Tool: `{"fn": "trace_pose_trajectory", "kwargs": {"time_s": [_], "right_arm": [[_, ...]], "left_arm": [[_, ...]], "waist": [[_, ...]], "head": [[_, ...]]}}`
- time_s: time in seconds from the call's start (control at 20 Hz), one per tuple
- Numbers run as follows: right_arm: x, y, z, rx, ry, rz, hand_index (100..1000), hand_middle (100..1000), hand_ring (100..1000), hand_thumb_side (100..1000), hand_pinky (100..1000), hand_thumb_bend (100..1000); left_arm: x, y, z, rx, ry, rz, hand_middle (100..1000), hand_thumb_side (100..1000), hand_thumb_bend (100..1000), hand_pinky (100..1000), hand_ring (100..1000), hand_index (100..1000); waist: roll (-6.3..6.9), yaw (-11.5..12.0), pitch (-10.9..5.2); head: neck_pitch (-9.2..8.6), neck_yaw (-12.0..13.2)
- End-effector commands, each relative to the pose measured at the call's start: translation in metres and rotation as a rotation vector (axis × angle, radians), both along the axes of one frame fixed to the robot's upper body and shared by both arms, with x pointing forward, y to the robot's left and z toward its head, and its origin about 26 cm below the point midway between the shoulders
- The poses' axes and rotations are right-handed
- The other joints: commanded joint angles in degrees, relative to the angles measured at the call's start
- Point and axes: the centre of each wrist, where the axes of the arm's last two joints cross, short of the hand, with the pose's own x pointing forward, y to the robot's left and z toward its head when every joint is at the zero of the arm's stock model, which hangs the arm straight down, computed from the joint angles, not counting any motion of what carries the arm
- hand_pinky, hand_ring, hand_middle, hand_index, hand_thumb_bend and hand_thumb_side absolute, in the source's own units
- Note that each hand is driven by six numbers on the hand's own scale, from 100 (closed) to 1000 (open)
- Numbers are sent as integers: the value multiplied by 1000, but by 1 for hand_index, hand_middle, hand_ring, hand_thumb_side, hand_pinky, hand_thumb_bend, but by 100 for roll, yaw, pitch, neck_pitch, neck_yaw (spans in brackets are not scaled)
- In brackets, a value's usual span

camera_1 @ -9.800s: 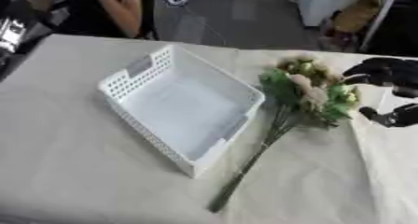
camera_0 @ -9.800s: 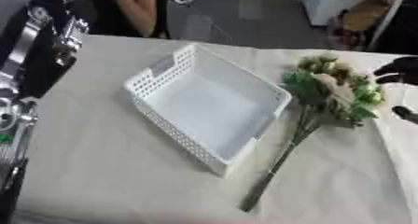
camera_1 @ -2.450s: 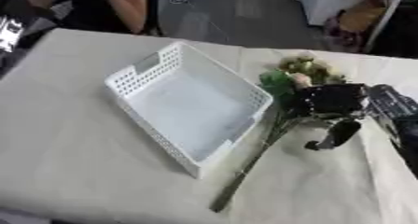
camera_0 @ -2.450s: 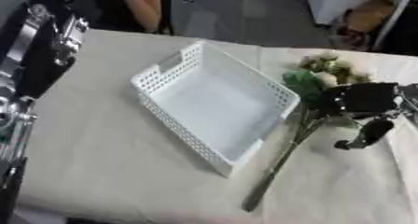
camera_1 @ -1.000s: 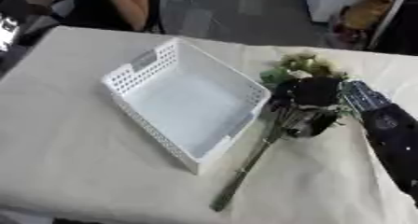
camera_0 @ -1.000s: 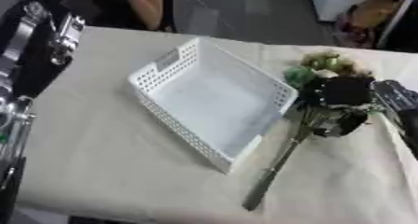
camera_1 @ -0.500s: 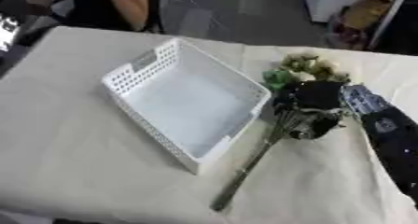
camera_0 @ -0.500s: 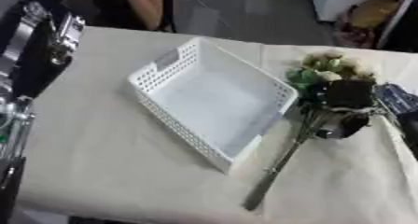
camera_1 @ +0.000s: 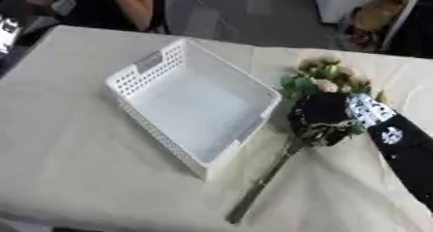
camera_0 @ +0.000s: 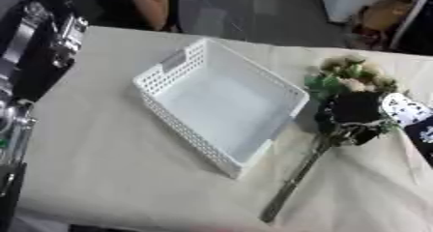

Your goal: Pick up objects on the table and place them in the box.

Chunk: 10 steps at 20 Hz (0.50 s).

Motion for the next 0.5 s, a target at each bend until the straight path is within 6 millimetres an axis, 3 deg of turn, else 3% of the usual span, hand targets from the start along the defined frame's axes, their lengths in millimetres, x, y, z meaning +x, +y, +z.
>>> {"fn": "trace_pose_trajectory", "kwargs": {"time_s": [0.05, 0.1, 0.3, 0.4, 0.5], "right_arm": [[-1, -10, 14, -36, -45, 53, 594, 556, 604, 100, 599, 486], [-2, -10, 15, -32, -53, 68, 537, 511, 552, 100, 529, 379], [-4, -12, 18, 23, -87, 122, 486, 443, 462, 100, 383, 179], [-5, -16, 19, 54, -98, 136, 480, 417, 426, 100, 343, 100], [-5, -20, 21, 81, -111, 145, 473, 390, 404, 100, 303, 100]], "left_arm": [[-1, -1, 10, 18, -37, -12, 1000, 858, 100, 780, 1000, 1000], [-1, -1, 10, 18, -37, -11, 1000, 858, 100, 780, 1000, 1000], [-1, -1, 11, 19, -38, -10, 1000, 856, 100, 780, 1000, 1000], [-1, -1, 11, 20, -38, -10, 1000, 856, 100, 780, 1000, 1000], [-1, -1, 11, 19, -38, -9, 1000, 857, 100, 780, 1000, 1000]], "waist": [[11, 5, -65], [10, 4, -67], [5, 2, -75], [4, 4, -78], [4, 6, -79]], "head": [[-9, -31], [-9, -25], [-9, -9], [-9, -3], [-9, 6]]}}
